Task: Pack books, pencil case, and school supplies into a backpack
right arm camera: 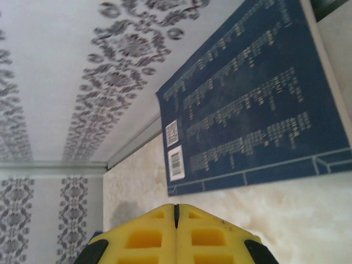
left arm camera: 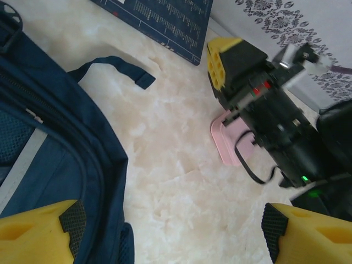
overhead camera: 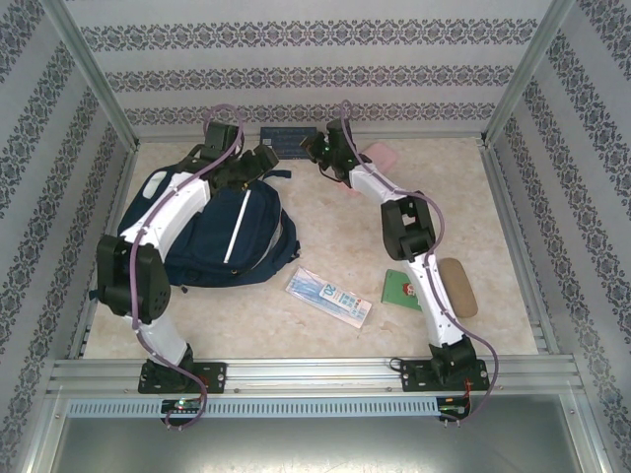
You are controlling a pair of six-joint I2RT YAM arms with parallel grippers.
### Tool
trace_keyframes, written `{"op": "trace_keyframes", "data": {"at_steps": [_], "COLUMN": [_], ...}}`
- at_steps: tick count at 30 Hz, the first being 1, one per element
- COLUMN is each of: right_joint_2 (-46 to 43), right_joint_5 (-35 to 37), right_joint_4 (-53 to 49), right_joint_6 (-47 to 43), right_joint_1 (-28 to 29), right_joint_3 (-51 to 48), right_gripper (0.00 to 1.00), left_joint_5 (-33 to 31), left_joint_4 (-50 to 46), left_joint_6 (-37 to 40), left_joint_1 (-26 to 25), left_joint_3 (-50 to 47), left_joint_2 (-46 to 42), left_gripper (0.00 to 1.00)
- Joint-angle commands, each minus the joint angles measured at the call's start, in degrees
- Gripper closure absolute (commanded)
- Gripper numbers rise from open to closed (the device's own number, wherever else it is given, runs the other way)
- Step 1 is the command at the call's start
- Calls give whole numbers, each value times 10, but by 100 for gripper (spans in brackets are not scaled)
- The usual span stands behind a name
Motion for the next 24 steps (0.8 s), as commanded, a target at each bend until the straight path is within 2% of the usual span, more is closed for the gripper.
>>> {"op": "trace_keyframes", "data": {"at_steps": [1, 5, 9, 15, 24], "right_joint_2": [35, 58, 82, 112, 89], "right_joint_5": [55, 140, 193, 151, 122], "right_joint_4": [22, -22, -96, -134, -249], "right_joint_6": [51, 63, 73, 88, 103], "right_joint_1": [6, 12, 13, 9, -2], "right_joint_3": [60, 97, 137, 156, 111], "right_gripper": [100, 100, 100, 100, 100], "left_joint_5": [-1, 2, 1, -7, 0], "left_joint_4": [-5, -11, -20, -23, -16], "left_joint_6": [7, 2, -2, -4, -20], "left_joint_1": [-1, -1, -1, 0, -1], "left_joint_3": [-25, -36, -41, -49, -49], "left_joint_2": [-36, -49, -56, -57, -45], "left_gripper": [15, 15, 15, 16, 16]}}
